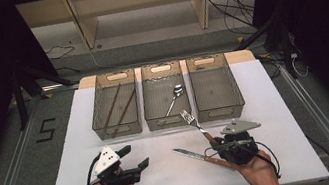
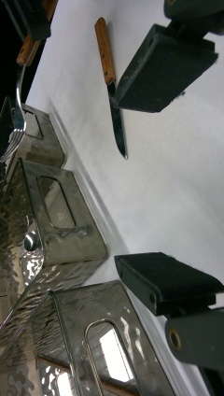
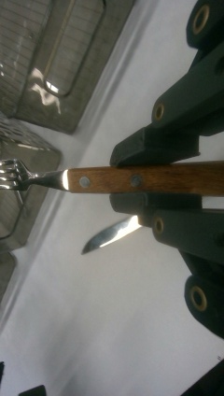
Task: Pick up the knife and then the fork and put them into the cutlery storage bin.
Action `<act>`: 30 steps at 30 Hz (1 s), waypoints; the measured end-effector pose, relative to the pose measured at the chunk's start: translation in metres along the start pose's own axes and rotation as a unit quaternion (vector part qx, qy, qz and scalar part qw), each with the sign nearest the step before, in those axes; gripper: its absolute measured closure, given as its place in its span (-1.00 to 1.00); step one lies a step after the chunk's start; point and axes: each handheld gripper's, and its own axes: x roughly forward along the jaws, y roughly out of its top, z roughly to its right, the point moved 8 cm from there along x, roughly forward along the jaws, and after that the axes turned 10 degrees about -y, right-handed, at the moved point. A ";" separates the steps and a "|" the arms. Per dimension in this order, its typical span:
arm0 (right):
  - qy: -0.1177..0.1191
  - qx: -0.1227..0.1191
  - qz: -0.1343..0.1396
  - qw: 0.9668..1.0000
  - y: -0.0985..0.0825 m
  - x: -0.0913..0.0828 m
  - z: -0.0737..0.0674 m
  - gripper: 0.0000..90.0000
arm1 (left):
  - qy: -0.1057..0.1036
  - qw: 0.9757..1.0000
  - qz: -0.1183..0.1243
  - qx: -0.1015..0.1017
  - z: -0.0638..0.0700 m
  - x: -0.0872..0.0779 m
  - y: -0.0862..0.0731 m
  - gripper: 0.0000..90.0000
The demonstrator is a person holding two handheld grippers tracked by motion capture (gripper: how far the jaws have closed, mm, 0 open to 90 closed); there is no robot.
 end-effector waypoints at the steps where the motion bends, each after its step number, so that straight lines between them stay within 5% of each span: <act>1: -0.001 0.001 0.002 1.000 0.003 0.000 0.002 0.71 | 0.000 1.000 0.000 -0.001 0.000 0.000 0.000 -0.56; 15: -0.012 0.025 0.013 1.000 0.037 0.015 0.029 0.71 | 0.002 1.000 0.002 -0.002 -0.002 -0.001 0.000 -0.57; 30: -0.043 0.066 0.017 0.997 0.076 0.041 0.078 0.71 | 0.004 1.000 0.005 -0.003 -0.003 -0.002 0.000 -0.58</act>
